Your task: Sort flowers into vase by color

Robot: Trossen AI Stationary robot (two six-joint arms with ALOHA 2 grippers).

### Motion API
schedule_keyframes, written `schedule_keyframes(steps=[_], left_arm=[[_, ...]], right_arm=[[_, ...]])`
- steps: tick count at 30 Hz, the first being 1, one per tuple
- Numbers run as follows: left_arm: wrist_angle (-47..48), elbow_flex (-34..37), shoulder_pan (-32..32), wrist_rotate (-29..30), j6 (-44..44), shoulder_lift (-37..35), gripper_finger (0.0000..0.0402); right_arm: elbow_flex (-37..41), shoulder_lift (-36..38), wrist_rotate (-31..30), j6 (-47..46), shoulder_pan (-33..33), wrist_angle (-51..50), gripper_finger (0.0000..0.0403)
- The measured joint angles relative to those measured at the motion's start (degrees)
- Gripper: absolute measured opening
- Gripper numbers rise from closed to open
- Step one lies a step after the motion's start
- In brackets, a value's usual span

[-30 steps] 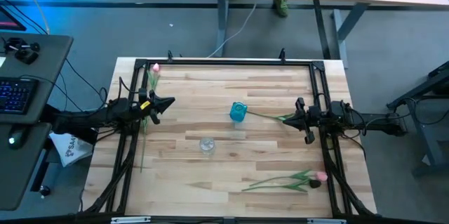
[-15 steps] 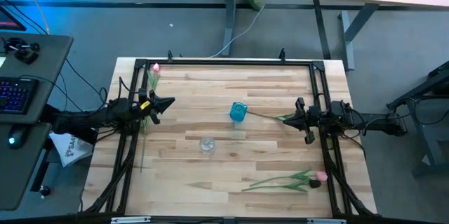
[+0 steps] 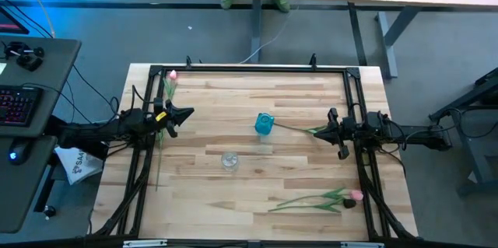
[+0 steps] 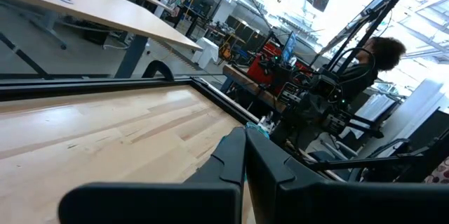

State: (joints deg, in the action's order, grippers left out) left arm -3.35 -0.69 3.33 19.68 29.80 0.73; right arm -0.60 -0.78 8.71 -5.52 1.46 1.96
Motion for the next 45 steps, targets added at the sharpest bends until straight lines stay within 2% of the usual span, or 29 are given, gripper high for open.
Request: schedule_keyframes(steps=[11,14,16,19,22,24,29,35,38,40,42,45], left_arm=[[0.0,0.0,0.0,0.0,0.0,0.0,0.0],[0.0,0.0,0.0,0.0,0.0,0.0,0.0],[0.0,0.0,0.0,0.0,0.0,0.0,0.0],[0.0,0.0,0.0,0.0,0.0,0.0,0.0],[0.0,0.0,0.0,0.0,0.0,0.0,0.0],[0.0,0.0,0.0,0.0,0.0,0.0,0.0],[0.0,0.0,0.0,0.0,0.0,0.0,0.0],[0.0,0.0,0.0,0.0,0.0,0.0,0.0],[0.0,0.0,0.0,0.0,0.0,0.0,0.0],[0.0,0.0,0.0,0.0,0.0,0.0,0.0],[0.0,0.0,0.0,0.0,0.0,0.0,0.0],[0.0,0.0,0.0,0.0,0.0,0.0,0.0]], right_arm=[[0.0,0.0,0.0,-0.1,0.0,0.3,0.0],[0.0,0.0,-0.2,-10.2,0.0,7.9,0.0],[0.0,0.0,-4.1,-21.1,0.0,17.1,0.0],[0.0,0.0,-15.5,-36.6,0.0,30.4,0.0],[0.0,-0.2,-28.9,-39.9,0.0,37.3,0.0],[0.0,-1.3,-33.0,-39.4,0.0,40.8,0.0],[-1.6,-9.8,-34.1,-39.6,0.0,44.5,0.0],[-11.9,-27.9,-35.3,-39.2,0.0,44.2,0.0],[-19.0,-36.5,-34.7,-36.9,0.2,38.7,0.0],[-24.2,-40.7,-32.5,-34.9,1.2,29.5,0.0],[-30.2,-43.8,-27.7,-35.1,3.3,14.9,0.0],[-40.9,-47.9,-19.4,-35.9,7.9,-12.8,0.0001]])
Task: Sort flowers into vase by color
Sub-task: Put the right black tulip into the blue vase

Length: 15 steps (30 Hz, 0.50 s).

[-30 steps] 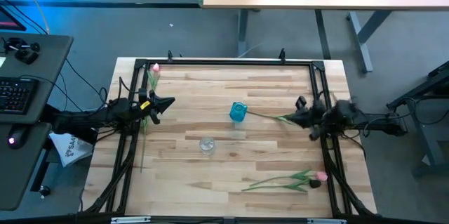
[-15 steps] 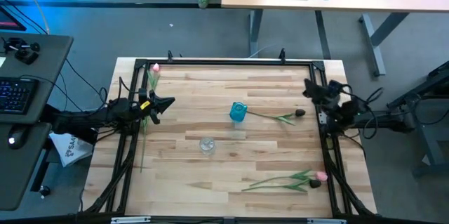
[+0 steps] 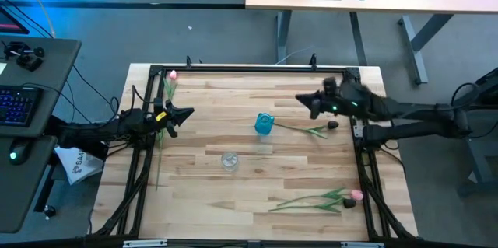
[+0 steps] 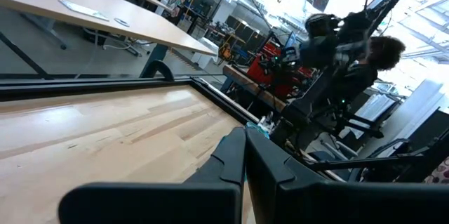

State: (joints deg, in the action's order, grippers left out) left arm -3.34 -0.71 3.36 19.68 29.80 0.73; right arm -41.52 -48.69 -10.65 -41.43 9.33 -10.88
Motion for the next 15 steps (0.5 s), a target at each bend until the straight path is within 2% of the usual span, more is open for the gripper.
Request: schedule_keyframes(steps=[3,7,11,15], left_arm=[[0.0,0.0,0.0,0.0,0.0,0.0,0.0],[0.0,0.0,0.0,0.0,0.0,0.0,0.0],[0.0,0.0,0.0,0.0,0.0,0.0,0.0],[0.0,0.0,0.0,0.0,0.0,0.0,0.0]], right_arm=[[-9.4,-5.5,5.3,5.5,3.9,-24.0,0.0014],[-15.5,-12.7,9.3,18.3,7.1,-41.5,0.0066],[-13.1,-18.9,15.2,28.2,8.4,-44.7,0.0138],[-10.1,-24.5,16.6,39.6,8.3,-43.6,0.0198]])
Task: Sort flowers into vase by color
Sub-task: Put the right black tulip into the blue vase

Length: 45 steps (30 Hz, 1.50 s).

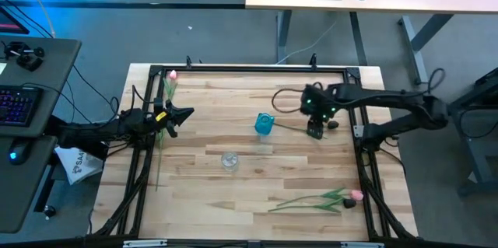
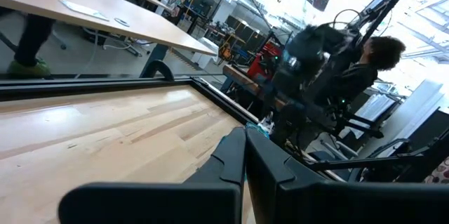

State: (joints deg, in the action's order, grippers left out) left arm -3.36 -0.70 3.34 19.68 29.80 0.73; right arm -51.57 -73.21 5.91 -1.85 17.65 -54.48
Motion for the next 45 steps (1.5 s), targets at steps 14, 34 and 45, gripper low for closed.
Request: schedule_keyframes(steps=[14,34,45], left_arm=[[0.0,0.0,0.0,0.0,0.0,0.0,0.0],[-10.7,0.0,0.0,5.7,1.2,0.0,0.0],[-26.6,-4.3,0.0,10.7,-9.1,5.4,0.0]], right_arm=[[0.4,-18.1,-2.5,12.8,0.0,6.7,0.0213],[0.5,-19.0,-6.2,9.5,0.4,2.0,0.0016],[0.3,2.8,-14.2,0.0,6.4,1.3,0.0004]])
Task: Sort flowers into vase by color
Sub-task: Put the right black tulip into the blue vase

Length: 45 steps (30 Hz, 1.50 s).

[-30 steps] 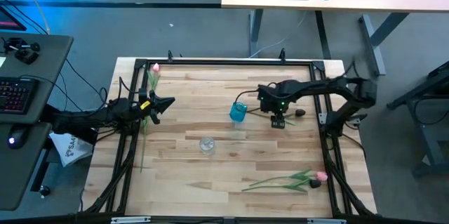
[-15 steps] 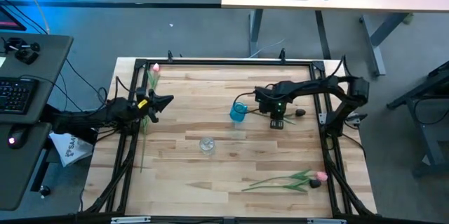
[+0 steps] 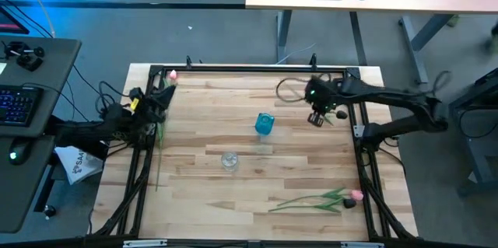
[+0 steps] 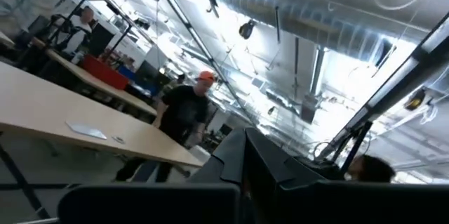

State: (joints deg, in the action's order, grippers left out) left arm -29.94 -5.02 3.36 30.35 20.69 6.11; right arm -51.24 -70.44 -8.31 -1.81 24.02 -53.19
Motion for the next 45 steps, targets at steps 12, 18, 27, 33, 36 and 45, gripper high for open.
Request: schedule_keyframes(steps=[12,18,27,33,36,45], left_arm=[[3.2,-22.5,3.5,0.0,-3.7,35.0,0.0004],[14.4,-38.7,12.2,-21.9,11.9,47.2,0.0039],[15.0,-46.5,12.0,-44.9,42.4,59.9,0.0129],[10.7,-46.5,10.3,-46.0,55.5,62.0,0.0172],[8.1,-46.5,10.3,-46.0,62.4,61.8,0.0178],[6.8,-46.5,8.6,-48.4,71.4,60.6,0.0179]], right_arm=[[-2.7,8.0,12.9,-5.0,-1.5,34.3,0.0001],[-16.6,3.9,7.8,12.7,-4.6,30.1,0.0001],[-31.5,-4.6,0.0,29.4,-11.4,20.0,0.0001],[-35.9,-9.3,-7.8,42.5,-18.8,18.0,0.0001],[-37.2,-10.9,-11.3,51.2,-22.1,18.1,0.0001],[-40.7,-14.9,-18.3,69.3,-26.6,22.1,0.0]])
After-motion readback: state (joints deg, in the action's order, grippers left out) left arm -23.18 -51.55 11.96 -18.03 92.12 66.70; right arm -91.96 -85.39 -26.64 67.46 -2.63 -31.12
